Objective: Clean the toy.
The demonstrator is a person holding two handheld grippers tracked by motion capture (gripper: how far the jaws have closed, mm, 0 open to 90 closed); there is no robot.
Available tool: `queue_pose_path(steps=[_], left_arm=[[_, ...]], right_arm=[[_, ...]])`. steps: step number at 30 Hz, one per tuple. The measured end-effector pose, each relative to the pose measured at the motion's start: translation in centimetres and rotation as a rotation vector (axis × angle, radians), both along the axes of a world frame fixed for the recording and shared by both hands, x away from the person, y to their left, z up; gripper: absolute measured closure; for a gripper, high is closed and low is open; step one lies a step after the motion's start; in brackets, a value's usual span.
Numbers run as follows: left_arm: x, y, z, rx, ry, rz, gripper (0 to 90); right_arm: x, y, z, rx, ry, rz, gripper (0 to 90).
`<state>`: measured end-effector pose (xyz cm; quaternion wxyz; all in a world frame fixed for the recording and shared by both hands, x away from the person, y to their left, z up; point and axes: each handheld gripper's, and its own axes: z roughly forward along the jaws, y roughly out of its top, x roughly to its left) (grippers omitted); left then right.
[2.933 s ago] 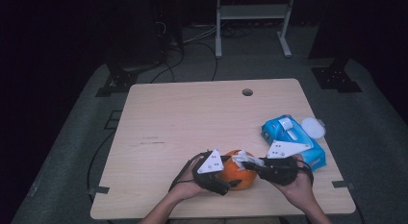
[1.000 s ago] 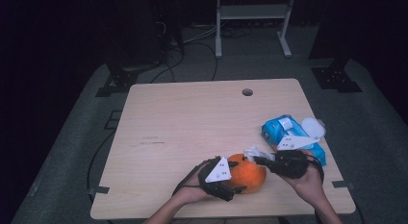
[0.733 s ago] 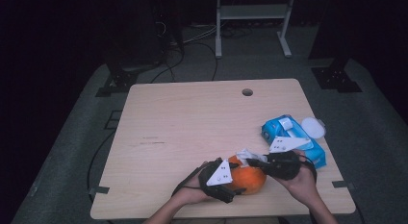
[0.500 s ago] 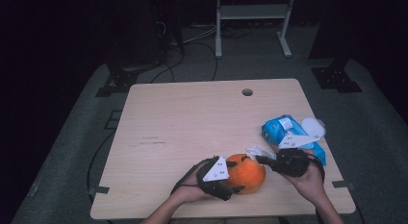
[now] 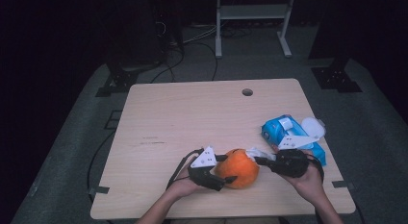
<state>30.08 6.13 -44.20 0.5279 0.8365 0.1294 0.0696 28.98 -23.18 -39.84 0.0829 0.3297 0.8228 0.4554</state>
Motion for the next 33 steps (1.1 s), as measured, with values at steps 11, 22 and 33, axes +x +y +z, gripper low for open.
queue_pose_path(steps=[11,22,33], left_arm=[[0.9,0.6,-0.1,-0.045,0.082,0.063,25.4],[-0.4,-1.3,0.2,-0.009,0.012,0.058,23.7],[-0.5,-1.4,-0.1,-0.002,-0.011,0.045,24.7]], right_arm=[[-1.2,1.5,1.0,0.005,-0.025,0.067,82.5],[-2.1,3.2,1.7,0.002,-0.057,0.107,82.6],[-1.1,1.8,1.7,0.008,-0.076,0.038,82.6]])
